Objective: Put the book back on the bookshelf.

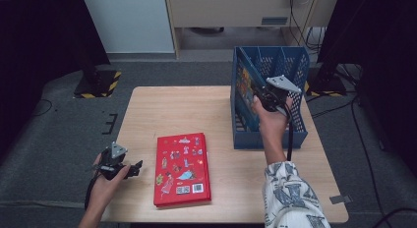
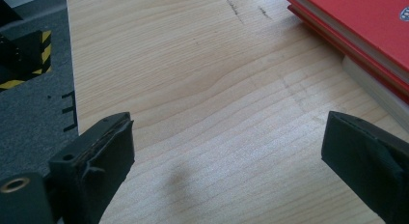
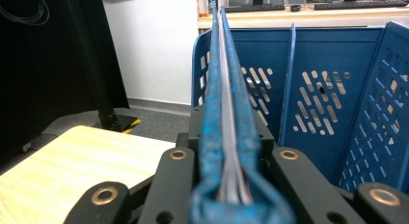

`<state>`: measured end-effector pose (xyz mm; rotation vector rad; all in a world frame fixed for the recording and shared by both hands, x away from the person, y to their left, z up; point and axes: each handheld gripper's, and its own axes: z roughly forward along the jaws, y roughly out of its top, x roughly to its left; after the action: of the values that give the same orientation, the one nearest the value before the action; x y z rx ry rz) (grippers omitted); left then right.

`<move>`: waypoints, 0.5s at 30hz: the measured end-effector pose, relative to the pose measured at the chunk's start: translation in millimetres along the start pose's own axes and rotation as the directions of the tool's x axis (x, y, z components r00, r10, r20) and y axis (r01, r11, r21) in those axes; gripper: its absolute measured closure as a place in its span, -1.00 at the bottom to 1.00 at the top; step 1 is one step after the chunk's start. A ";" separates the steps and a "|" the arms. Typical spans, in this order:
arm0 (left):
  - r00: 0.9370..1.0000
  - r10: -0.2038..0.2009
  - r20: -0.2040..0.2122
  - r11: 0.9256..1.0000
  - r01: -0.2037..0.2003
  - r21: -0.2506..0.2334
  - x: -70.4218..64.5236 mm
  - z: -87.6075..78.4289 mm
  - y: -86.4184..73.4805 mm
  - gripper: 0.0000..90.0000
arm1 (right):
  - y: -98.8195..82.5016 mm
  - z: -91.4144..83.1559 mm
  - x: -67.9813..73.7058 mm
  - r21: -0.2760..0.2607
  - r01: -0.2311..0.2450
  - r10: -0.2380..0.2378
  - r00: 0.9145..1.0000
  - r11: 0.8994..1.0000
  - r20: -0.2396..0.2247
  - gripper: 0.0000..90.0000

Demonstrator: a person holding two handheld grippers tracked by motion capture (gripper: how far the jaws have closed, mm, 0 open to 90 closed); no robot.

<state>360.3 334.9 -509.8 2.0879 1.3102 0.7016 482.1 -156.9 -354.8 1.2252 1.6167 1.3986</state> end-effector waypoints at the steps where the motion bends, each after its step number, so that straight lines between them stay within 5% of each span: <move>1: 1.000 0.001 0.001 1.000 -0.001 0.001 -0.2 0.1 0.0 -0.91 | -0.1 0.4 0.2 -0.001 -0.001 0.001 1.000 1.000 0.001 0.73; 15: 1.000 0.004 0.004 1.000 -0.004 0.002 -1.7 0.6 0.4 -0.91 | -0.5 3.2 5.6 0.000 0.050 -0.050 0.998 0.999 0.048 0.83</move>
<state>360.2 333.1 -510.2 2.0934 1.3049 0.6977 483.0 -150.5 -355.5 1.2006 1.6021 1.3298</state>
